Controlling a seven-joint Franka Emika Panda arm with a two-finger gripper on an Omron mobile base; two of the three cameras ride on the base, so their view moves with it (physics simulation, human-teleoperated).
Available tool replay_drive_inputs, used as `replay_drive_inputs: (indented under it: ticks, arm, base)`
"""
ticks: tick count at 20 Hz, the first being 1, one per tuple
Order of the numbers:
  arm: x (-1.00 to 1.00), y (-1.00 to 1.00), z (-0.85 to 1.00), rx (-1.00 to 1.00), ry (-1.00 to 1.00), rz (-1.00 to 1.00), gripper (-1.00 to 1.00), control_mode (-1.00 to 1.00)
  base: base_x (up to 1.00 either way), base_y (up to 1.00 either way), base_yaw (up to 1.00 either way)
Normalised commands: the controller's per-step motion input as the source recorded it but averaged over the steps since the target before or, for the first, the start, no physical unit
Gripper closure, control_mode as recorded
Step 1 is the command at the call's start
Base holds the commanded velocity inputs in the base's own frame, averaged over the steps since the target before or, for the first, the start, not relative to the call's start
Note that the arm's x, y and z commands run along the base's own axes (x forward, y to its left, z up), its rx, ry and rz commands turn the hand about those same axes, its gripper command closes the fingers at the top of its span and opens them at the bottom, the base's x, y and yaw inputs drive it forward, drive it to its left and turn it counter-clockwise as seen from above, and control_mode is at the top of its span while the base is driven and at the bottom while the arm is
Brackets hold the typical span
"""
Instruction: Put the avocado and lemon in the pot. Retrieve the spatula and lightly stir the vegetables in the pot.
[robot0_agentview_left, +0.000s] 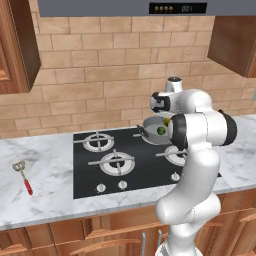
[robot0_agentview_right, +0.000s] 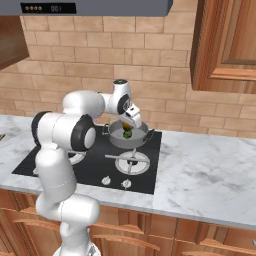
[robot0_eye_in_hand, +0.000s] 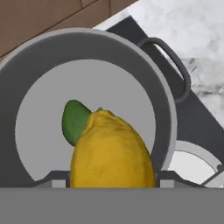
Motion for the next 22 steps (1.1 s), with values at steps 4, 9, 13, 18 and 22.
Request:
replay_drive_inputs:
  ticks: [4, 9, 13, 18, 22]
  arm:
    - [0.36, 0.00, -0.24, 0.01, 0.14, -0.08, 1.00, -1.00]
    - [0.28, -0.03, -0.18, 0.00, 0.12, -0.01, 1.00, -1.00]
    - [0.22, -0.11, -0.20, 0.00, 0.05, 0.00, 1.00, -1.00]
    - [0.15, -0.12, -0.22, 0.00, 0.00, 0.00, 1.00, -1.00]
    - [0.10, -0.07, -0.32, 0.00, 0.00, 0.00, 1.00, -1.00]
  base:
    - [0.00, 0.00, 0.00]
    - [0.00, 0.00, 0.00]
    - [0.00, 0.00, 0.00]
    - [0.00, 0.00, 0.00]
    - [0.00, 0.00, 0.00]
